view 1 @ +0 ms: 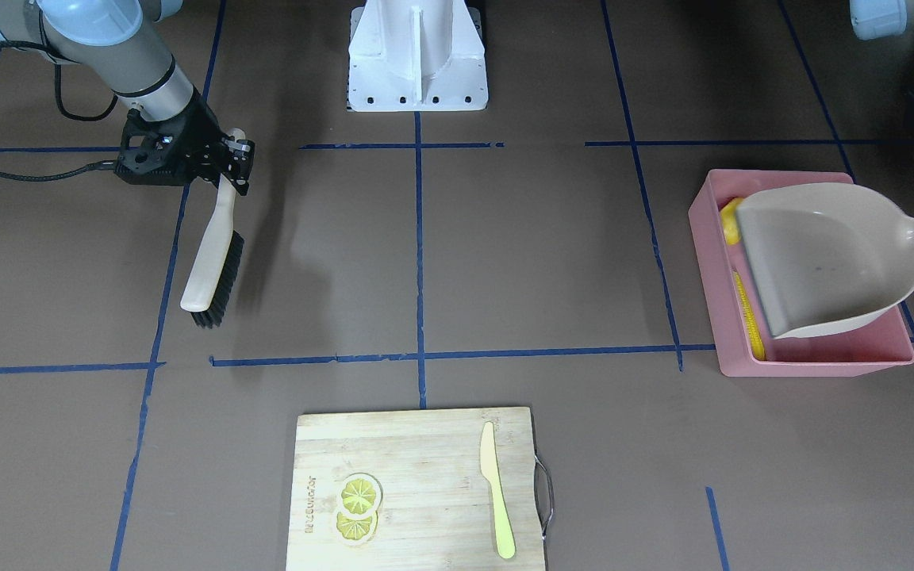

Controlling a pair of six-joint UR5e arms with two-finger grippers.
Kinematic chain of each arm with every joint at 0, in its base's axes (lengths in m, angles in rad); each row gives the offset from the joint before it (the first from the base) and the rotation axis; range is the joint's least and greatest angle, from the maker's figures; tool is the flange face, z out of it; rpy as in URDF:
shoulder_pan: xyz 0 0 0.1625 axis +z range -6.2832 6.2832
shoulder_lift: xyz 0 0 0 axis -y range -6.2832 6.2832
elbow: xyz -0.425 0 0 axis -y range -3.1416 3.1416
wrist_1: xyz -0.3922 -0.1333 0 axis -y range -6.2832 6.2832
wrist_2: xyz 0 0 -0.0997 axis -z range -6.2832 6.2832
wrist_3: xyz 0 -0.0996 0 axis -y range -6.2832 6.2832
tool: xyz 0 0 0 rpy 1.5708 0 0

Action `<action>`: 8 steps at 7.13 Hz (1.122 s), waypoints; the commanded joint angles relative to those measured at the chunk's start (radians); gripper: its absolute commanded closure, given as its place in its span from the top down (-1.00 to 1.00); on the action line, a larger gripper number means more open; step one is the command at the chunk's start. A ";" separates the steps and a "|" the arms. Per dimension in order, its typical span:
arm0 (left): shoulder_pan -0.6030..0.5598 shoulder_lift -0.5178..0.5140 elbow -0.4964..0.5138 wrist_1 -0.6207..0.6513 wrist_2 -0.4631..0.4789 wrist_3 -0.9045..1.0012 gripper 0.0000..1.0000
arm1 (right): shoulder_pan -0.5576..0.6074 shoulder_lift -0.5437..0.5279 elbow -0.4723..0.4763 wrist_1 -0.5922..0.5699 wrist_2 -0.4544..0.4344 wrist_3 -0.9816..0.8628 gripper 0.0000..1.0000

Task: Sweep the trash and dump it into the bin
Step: 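Bring the empty dustpan back and lower it onto the table with the left gripper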

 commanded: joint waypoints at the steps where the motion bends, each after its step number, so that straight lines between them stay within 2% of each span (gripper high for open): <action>1: 0.208 -0.132 0.025 -0.002 -0.073 -0.184 -1.00 | -0.007 0.002 -0.015 0.002 0.001 0.001 -1.00; 2: 0.314 -0.187 0.036 -0.002 -0.057 -0.309 -1.00 | -0.008 0.004 -0.021 0.002 0.000 -0.001 -1.00; 3: 0.412 -0.203 0.041 -0.002 0.031 -0.385 -1.00 | -0.008 0.006 -0.036 0.005 0.000 -0.004 -1.00; 4: 0.500 -0.205 0.050 -0.009 0.055 -0.484 -1.00 | -0.008 0.006 -0.049 0.029 0.000 -0.005 -1.00; 6: 0.614 -0.223 0.054 -0.003 0.064 -0.640 -1.00 | -0.010 0.007 -0.053 0.034 -0.002 0.001 -1.00; 8: 0.643 -0.233 0.051 -0.002 0.095 -0.654 -0.98 | -0.019 0.009 -0.052 0.034 -0.011 0.005 -1.00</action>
